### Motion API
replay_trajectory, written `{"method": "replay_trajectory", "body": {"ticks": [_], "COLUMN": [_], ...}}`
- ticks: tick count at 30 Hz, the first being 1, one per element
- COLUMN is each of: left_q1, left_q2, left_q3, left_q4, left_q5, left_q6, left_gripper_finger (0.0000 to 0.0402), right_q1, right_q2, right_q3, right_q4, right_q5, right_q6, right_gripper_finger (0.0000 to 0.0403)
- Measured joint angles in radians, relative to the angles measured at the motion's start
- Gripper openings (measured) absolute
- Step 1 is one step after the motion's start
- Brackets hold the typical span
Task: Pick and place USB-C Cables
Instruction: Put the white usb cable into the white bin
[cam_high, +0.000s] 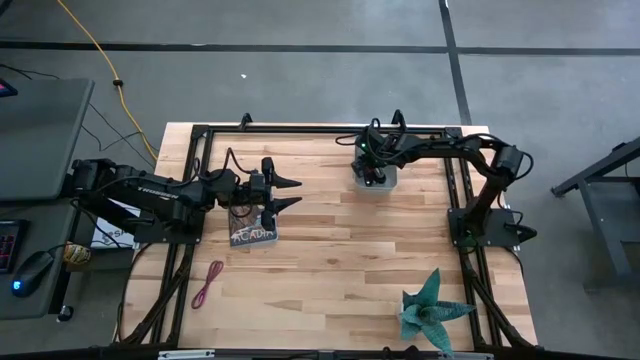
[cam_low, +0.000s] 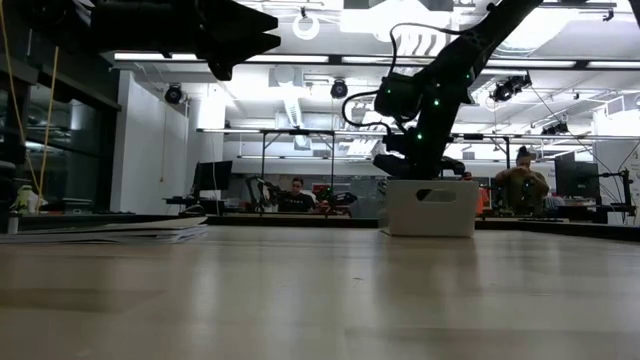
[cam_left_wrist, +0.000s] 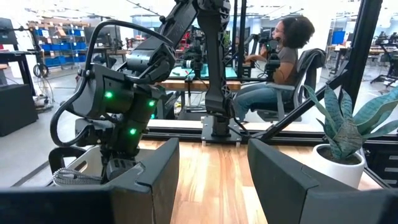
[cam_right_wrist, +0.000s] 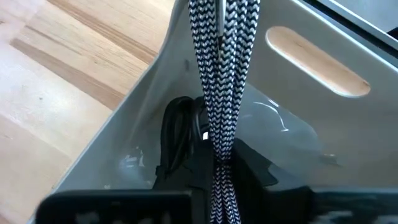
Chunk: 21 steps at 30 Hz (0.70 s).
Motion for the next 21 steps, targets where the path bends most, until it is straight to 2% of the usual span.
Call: {"method": "replay_trajectory", "body": {"ticks": [6, 12, 17, 21], "left_q1": [0.0, 0.0, 0.0, 0.0], "left_q2": [0.0, 0.0, 0.0, 0.0], "left_q3": [0.0, 0.0, 0.0, 0.0], "left_q4": [0.0, 0.0, -0.003, -0.004], "left_q5": [0.0, 0.0, 0.0, 0.0], "left_q6": [0.0, 0.0, 0.0, 0.0], "left_gripper_finger": [0.017, 0.017, 0.017, 0.017], "right_q1": [0.0, 0.017, 0.048, 0.053], "right_q2": [-0.012, -0.023, -0.023, -0.024], "right_q3": [0.006, 0.12, 0.185, 0.171], "right_q4": [-0.015, -0.203, -0.346, -0.383], "right_q5": [-0.041, -0.042, -0.023, 0.002], "right_q6": [-0.048, -0.026, 0.013, 0.035], "right_gripper_finger": [0.0052, 0.0011, 0.0015, 0.0007]}}
